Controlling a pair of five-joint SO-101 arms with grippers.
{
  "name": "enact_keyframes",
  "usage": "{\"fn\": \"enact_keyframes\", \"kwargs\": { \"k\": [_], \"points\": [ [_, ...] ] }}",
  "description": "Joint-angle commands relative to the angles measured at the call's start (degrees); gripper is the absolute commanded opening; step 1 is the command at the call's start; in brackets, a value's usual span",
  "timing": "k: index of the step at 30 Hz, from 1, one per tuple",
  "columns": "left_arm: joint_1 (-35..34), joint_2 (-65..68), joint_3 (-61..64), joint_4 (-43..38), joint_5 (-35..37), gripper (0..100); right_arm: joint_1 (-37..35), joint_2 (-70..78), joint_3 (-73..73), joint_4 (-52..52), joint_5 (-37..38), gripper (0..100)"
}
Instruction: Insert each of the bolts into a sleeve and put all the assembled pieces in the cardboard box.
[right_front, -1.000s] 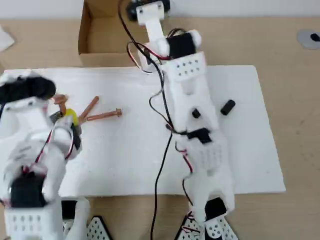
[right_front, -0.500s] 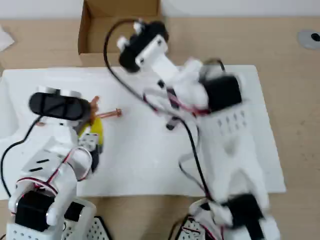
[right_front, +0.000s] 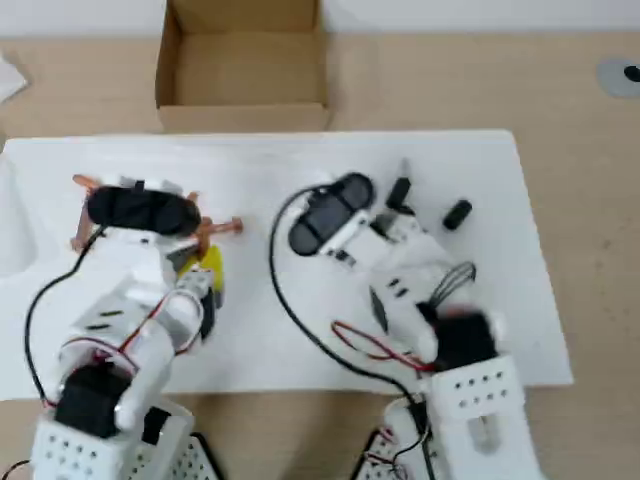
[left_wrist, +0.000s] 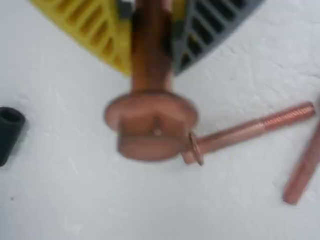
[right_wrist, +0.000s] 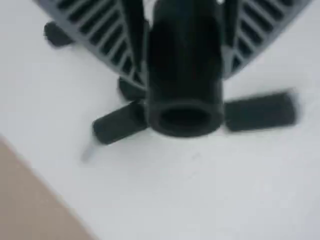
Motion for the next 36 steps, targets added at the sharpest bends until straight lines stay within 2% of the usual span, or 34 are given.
{"fn": "enact_keyframes", "kwargs": {
  "k": [1,4,6,10,15,18,20,23,27,31,36],
  "points": [
    [0.88,-0.48,1.58,-3.52,2.29,1,1.1,-6.9,13.67,-17.67,7.03,1.0],
    [0.88,-0.48,1.58,-4.66,3.87,1,1.01,-10.51,21.76,-24.53,10.46,1.0],
    [0.88,-0.48,1.67,-5.89,4.92,1,0.84,-12.18,25.27,-27.96,9.76,1.0],
    [0.0,-0.84,4.31,-9.76,6.59,1,-2.59,-14.37,29.14,-34.02,1.14,1.0],
    [-6.15,-0.92,9.23,-17.76,7.03,1,-10.24,-14.37,27.3,-36.84,-11.16,1.0],
    [-9.49,-1.01,11.34,-21.36,7.03,1,-12.35,-14.64,26.15,-37.01,-16.09,1.2],
    [-9.93,-1.01,11.69,-20.84,7.12,1,-13.85,-14.73,25.89,-37.01,-18.11,1.3],
    [-9.58,-1.01,11.25,-20.04,7.38,1,-16.48,-14.73,25.98,-37.27,-19.6,1.5],
    [-6.95,-1.1,11.25,-20.13,7.3,1,-18.95,-14.81,29.05,-39.21,-19.96,7.1],
    [-4.92,-1.1,11.25,-19.87,7.38,1,-20.44,-14.29,34.59,-50.46,-18.64,0.6],
    [-3.87,-1.1,11.25,-19.87,7.38,1,-20.44,-16.57,34.42,-51.78,-19.08,0.9]
  ]
}}
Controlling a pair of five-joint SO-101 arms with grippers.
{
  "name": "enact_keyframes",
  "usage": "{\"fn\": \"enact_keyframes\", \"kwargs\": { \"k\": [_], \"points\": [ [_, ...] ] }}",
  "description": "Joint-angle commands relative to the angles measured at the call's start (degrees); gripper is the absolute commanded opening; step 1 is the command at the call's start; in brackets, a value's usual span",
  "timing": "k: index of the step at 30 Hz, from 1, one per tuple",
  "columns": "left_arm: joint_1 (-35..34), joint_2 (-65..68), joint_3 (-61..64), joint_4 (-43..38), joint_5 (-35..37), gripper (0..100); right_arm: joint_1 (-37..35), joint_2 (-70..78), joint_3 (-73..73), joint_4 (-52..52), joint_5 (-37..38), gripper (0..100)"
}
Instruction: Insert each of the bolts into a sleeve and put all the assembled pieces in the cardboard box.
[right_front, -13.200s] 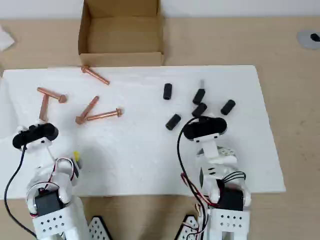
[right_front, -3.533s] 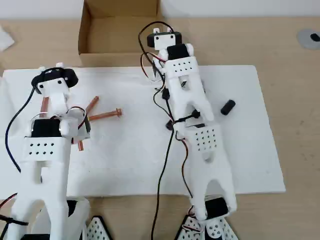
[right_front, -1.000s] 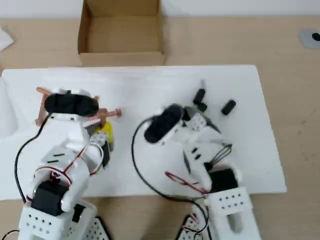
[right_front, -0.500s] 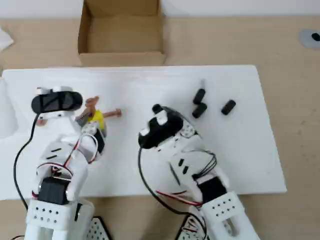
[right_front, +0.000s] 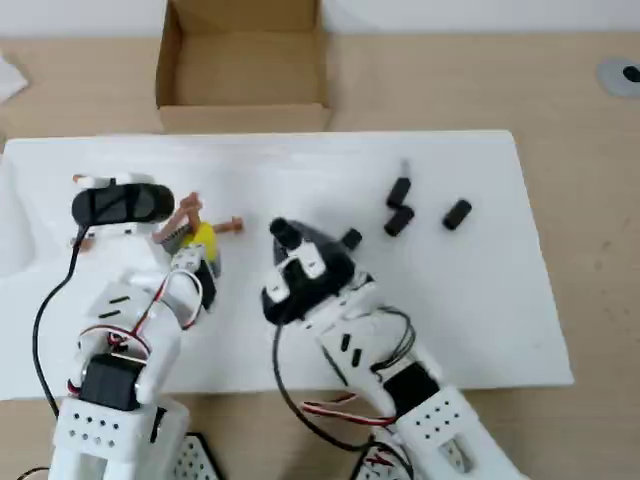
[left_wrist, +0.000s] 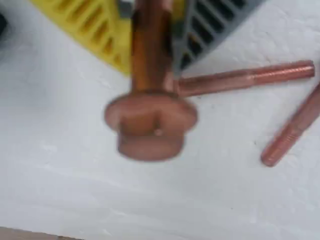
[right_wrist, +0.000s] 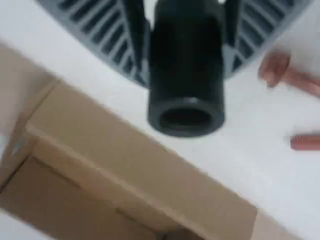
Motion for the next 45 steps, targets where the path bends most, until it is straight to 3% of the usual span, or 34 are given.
{"fn": "enact_keyframes", "kwargs": {
  "k": [1,8,13,19,25,34,39,45],
  "points": [
    [1.14,-1.01,-0.79,-0.79,0.53,1,-0.75,-2.51,-0.04,-2.64,-1.76,0.9],
    [1.14,-1.01,-1.67,-1.05,0.62,1,-0.84,-4.35,-0.04,-2.64,-12.66,0.9],
    [1.67,-0.92,-3.69,-1.05,0.09,1,-1.01,-4.35,-0.04,-1.05,-15.65,0.9],
    [7.12,-0.92,-4.31,-1.05,-3.34,1,-4.0,-4.44,-0.04,3.16,-15.47,0.9],
    [12.48,-0.92,-12.84,-1.14,-7.65,1,-4.79,-4.44,-0.04,4.22,-11.43,0.9],
    [13.01,-7.08,-25.85,-0.53,-8.09,1,-2.95,-4.35,-0.04,4.13,-11.69,0.9],
    [12.92,-22.11,-21.54,-0.62,-1.93,1,-2.86,-4.53,-0.04,3.96,-14.68,0.9],
    [12.4,-22.9,-12.84,-1.93,-2.02,1,-3.47,-4.79,-0.04,3.87,-16.35,0.9]
  ]
}}
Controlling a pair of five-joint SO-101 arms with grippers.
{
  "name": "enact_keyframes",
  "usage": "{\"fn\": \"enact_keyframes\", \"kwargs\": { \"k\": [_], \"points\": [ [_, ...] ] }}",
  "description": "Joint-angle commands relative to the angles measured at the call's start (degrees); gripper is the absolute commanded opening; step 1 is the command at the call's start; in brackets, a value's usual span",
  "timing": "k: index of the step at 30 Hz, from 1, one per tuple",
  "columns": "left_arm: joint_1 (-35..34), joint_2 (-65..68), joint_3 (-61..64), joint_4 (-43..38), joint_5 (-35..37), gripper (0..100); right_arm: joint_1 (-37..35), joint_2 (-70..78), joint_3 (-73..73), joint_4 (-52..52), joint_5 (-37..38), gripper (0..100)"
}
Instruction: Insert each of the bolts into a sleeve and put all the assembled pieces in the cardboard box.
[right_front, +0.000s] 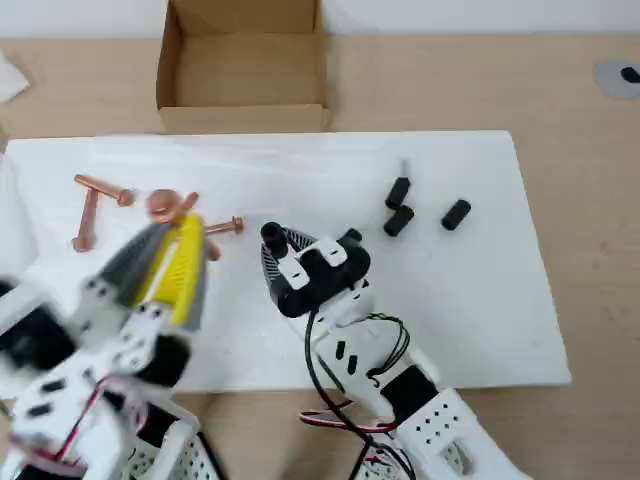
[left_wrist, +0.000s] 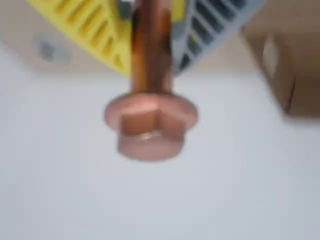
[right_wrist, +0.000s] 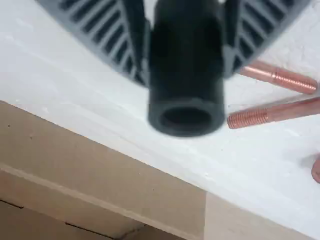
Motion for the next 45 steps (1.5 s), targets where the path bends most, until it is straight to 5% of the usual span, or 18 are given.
{"fn": "enact_keyframes", "kwargs": {
  "k": [1,13,24,45],
  "points": [
    [-0.09,-0.75,4.13,-3.69,0.44,1,0.13,-1.45,-0.04,-0.26,-2.11,0.9],
    [1.05,-0.84,19.6,-25.05,-2.37,1,-0.57,-1.54,-0.04,-0.26,-2.29,0.9],
    [1.67,-0.84,19.34,-18.46,3.96,1,-0.48,-1.54,-0.04,-0.26,-2.29,0.9],
    [5.19,-0.75,18.81,-15.47,5.01,1,-0.57,-1.54,-0.04,-0.35,-2.29,0.9]
  ]
}}
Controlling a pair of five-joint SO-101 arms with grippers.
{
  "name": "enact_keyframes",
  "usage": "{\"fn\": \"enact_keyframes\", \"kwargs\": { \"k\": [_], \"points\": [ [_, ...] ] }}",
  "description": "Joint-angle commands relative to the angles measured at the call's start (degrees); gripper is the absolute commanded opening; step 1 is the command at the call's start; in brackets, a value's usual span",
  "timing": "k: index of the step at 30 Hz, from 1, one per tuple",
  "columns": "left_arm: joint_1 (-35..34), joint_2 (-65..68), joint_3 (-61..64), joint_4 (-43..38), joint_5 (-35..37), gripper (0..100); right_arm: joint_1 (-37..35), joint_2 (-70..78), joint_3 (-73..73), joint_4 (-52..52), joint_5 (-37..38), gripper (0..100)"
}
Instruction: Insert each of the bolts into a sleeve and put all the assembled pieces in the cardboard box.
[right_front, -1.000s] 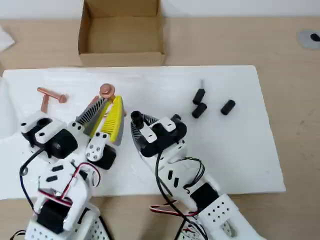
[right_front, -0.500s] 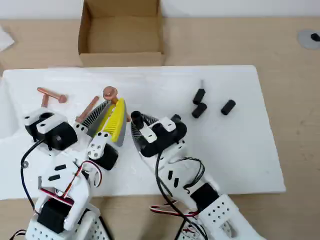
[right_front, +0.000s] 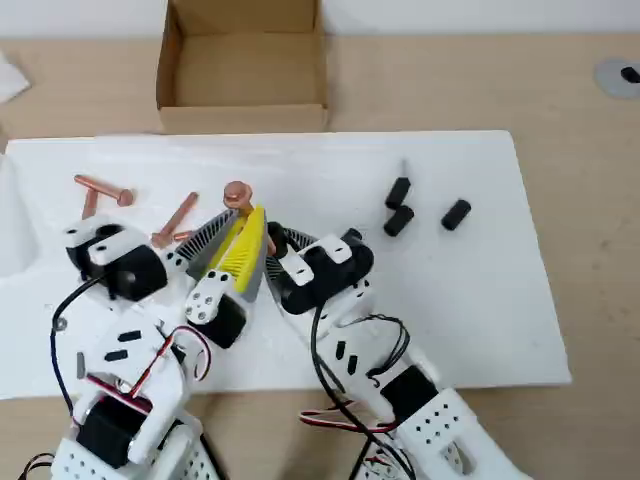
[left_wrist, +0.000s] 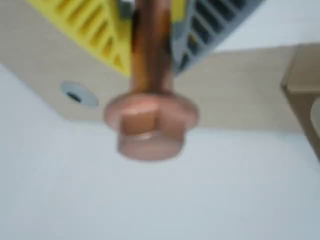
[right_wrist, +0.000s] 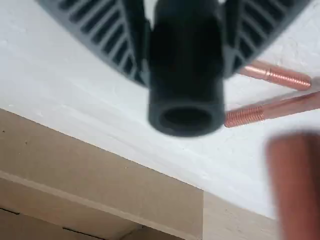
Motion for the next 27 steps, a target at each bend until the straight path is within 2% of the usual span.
{"fn": "enact_keyframes", "kwargs": {
  "k": [1,12,18,27],
  "points": [
    [0.35,-0.31,-1.41,1.32,0.0,1,-0.66,-1.54,-0.04,-0.35,-0.7,0.9],
    [-0.35,-0.31,-1.05,0.79,-0.26,1,-0.66,-1.63,-0.04,-0.35,-0.7,0.9],
    [-2.73,-0.31,1.14,-5.01,-1.41,1,-0.66,-1.63,-0.04,-0.35,-0.62,0.9],
    [-2.73,-0.31,2.73,-5.36,-2.29,1,-0.66,-1.63,-0.04,-0.35,-0.62,0.9]
  ]
}}
